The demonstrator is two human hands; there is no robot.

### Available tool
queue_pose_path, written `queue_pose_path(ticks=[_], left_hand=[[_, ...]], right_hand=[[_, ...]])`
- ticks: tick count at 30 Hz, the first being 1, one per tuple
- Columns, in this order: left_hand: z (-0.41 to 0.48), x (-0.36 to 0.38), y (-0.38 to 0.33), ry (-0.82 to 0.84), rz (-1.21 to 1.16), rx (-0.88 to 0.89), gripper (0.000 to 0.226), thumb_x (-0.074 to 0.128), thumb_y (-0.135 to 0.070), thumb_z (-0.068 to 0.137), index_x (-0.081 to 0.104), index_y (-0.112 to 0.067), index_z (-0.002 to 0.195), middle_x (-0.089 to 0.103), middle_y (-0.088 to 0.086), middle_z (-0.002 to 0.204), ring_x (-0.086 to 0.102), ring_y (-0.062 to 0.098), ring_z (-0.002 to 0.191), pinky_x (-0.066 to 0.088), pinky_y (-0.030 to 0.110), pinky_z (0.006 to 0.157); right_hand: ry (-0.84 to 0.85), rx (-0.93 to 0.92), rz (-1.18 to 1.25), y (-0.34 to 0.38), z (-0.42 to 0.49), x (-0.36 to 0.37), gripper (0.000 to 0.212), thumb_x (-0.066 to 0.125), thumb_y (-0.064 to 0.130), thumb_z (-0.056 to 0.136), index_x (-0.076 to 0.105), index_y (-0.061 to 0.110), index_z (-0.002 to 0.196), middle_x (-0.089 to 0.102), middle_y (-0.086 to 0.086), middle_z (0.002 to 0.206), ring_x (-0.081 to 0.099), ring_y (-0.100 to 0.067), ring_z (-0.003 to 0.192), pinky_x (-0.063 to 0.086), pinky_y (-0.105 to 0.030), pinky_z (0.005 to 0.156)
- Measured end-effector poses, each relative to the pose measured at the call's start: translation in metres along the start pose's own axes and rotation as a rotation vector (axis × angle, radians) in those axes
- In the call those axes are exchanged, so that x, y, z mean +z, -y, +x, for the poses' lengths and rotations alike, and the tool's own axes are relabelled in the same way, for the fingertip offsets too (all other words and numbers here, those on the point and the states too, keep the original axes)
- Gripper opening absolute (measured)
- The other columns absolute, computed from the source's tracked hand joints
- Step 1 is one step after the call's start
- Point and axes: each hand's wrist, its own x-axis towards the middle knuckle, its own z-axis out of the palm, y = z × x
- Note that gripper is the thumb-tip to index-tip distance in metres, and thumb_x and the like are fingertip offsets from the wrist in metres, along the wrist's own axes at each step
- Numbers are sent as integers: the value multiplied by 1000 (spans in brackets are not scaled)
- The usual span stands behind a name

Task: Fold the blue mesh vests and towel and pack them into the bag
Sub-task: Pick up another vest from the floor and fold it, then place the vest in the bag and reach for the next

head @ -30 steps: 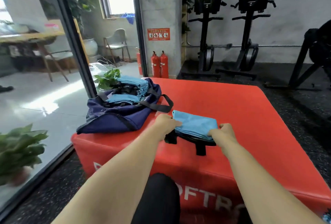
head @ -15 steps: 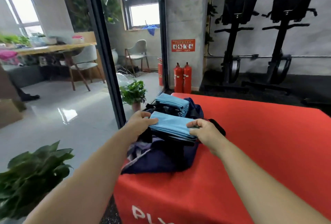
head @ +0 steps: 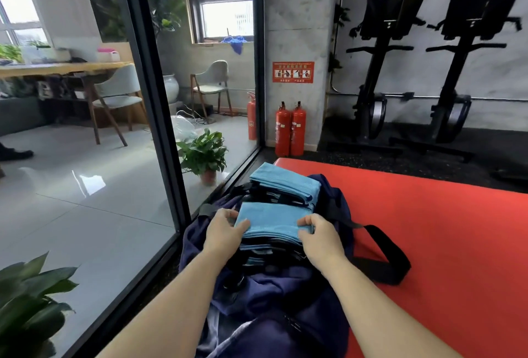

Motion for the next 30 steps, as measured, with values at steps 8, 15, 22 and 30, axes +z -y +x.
queue_pose_path(ticks=[8,15,22,30], left_hand=[[-5,-7,-16,-105,553,440,44,45,-35,101,42,-21,142,37,2,153,31,22,141,29,39,111],[-23,4,-2,404,1059,339,54,10,-51,104,-1,-40,155,-9,-4,164,-14,13,150,-20,47,116],[-28,0,-7,408,1101,361,54,8,-51,104,-7,-39,154,-13,-5,164,-18,13,149,-23,52,114],[-73,31,-76,399,1065,517,53,10,-50,104,-6,-42,154,-10,-8,164,-15,13,150,-19,54,115]], right_hand=[[-84,-93,-446,13,-9,-2,39,40,46,99,51,34,135,37,-6,144,34,-27,134,27,-40,108],[273,-273,-746,4,-24,16,59,18,50,103,10,26,157,-3,-10,164,-6,-23,151,-3,-42,121],[312,-256,-705,8,-25,9,59,16,50,103,6,27,157,-5,-10,164,-8,-22,151,-5,-46,119],[174,-212,-718,-18,-72,-78,60,20,47,104,2,26,157,-3,-10,164,-6,-21,151,-3,-47,119]])
